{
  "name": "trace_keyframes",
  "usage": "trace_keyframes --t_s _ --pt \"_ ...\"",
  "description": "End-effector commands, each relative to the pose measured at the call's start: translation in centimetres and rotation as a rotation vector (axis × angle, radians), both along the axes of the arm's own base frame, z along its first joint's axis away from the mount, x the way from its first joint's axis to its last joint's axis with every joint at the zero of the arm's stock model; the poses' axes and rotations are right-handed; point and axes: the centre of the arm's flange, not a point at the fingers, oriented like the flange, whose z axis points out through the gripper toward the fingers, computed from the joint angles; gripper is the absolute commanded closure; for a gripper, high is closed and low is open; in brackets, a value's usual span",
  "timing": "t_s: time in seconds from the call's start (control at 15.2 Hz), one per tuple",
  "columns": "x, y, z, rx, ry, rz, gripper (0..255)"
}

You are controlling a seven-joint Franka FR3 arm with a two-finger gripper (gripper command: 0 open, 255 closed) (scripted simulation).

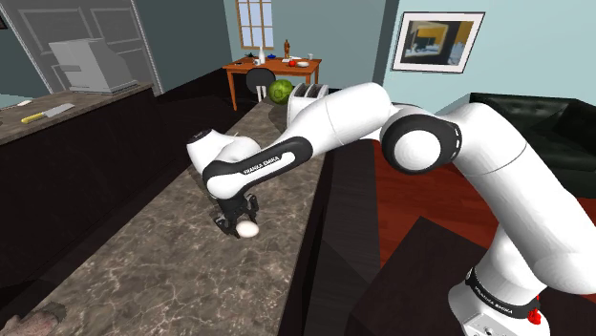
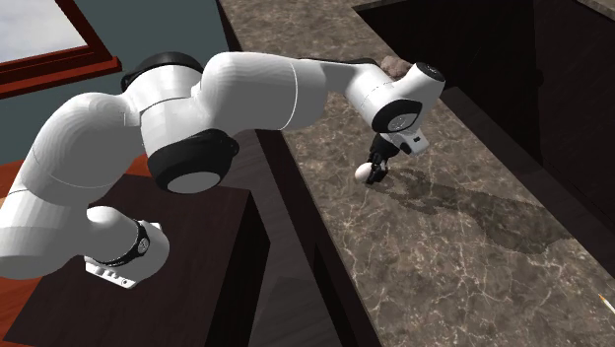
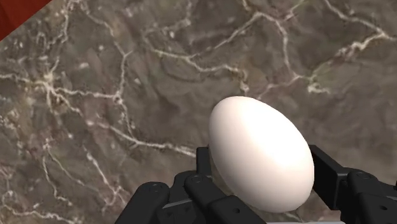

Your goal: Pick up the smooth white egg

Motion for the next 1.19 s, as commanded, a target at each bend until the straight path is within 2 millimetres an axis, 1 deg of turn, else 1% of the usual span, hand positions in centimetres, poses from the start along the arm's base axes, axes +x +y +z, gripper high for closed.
trace_keyframes --t_s 0.0,0.99,1.12 --pt "-0.1 0.1 0.0 0.000 0.001 0.000 255" --pt "-0.1 0.1 7.9 0.000 0.001 0.000 255" --pt "-0.1 0.1 8.0 0.000 0.001 0.000 255"
